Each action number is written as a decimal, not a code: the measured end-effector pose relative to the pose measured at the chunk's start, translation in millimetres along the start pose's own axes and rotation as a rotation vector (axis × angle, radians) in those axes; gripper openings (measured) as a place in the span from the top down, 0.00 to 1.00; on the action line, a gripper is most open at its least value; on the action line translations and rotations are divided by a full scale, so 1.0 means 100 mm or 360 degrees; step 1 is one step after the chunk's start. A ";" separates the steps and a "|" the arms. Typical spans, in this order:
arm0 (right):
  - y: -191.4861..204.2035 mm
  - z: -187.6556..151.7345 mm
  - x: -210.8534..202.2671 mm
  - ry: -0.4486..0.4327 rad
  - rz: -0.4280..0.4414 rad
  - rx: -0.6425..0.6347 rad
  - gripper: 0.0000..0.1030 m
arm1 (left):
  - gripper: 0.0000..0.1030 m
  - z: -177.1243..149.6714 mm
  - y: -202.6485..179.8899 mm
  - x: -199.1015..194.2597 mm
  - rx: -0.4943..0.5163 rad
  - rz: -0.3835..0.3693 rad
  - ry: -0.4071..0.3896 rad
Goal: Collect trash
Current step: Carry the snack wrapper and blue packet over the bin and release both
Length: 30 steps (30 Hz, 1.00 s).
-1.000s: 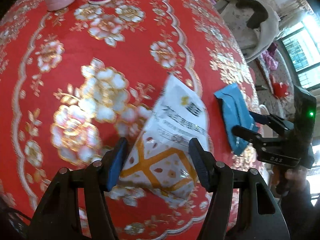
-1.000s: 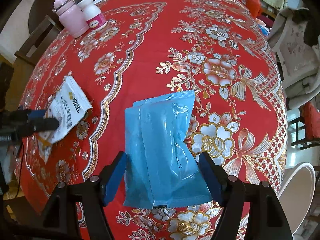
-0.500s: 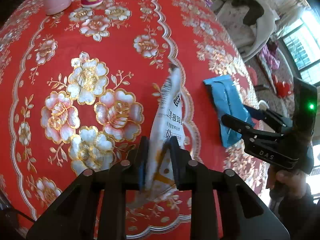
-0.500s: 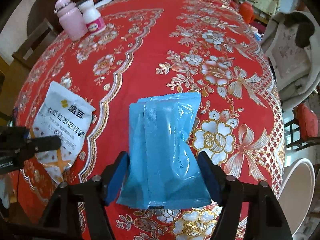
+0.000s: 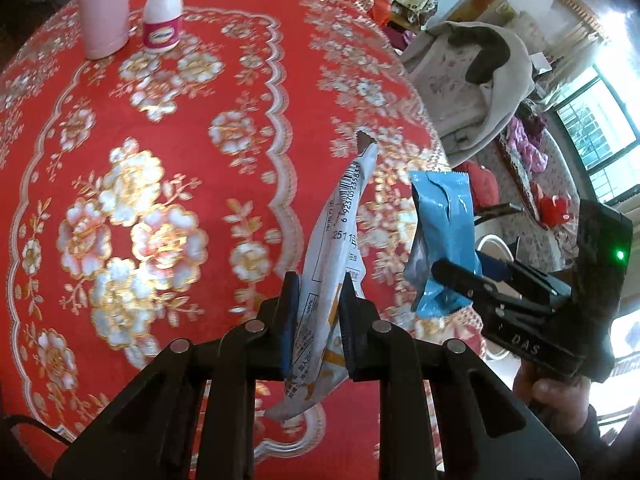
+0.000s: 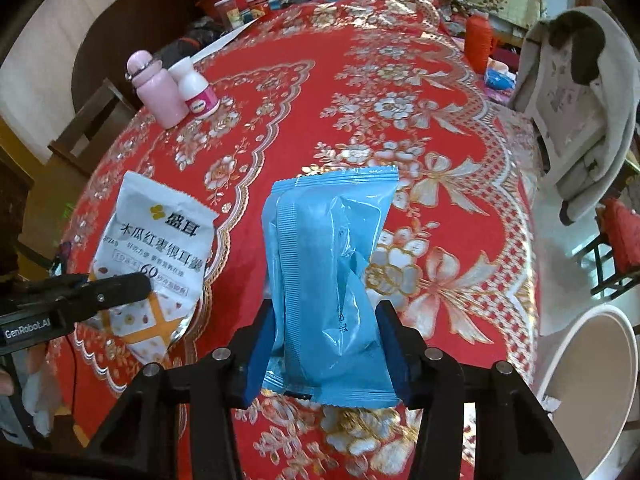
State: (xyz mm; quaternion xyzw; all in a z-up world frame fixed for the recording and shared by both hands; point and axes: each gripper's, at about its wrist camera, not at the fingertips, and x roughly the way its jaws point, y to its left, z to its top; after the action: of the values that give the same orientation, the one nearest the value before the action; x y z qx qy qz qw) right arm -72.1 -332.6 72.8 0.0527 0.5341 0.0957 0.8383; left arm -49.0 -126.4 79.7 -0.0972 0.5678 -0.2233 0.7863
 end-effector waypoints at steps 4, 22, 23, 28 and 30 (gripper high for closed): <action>-0.15 -0.07 -0.19 -0.0042 -0.0004 0.0016 0.53 | 0.84 0.03 -0.24 0.02 0.0029 0.0014 -0.0024; -1.44 -0.64 -0.87 -0.0110 -0.0168 0.0371 0.50 | 0.84 0.02 -1.61 0.49 0.0335 -0.0004 0.0006; -1.53 -0.69 -0.90 -0.0110 -0.0182 0.0399 0.50 | 0.84 0.00 -1.68 0.51 0.0351 -0.0011 0.0013; -1.86 -0.93 -1.05 -0.0112 -0.0242 0.0511 0.50 | 0.84 -0.07 -2.07 0.71 0.0450 -0.0058 0.0069; -2.01 -1.03 -1.10 -0.0108 -0.0264 0.0564 0.50 | 0.84 -0.11 -2.20 0.79 0.0480 -0.0074 0.0090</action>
State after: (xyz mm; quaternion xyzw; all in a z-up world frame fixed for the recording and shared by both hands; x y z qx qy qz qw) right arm -189.6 -554.0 88.1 0.1585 0.5164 -0.0710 0.8385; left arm -92.0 -356.0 98.6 0.0153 0.5475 -0.3268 0.7702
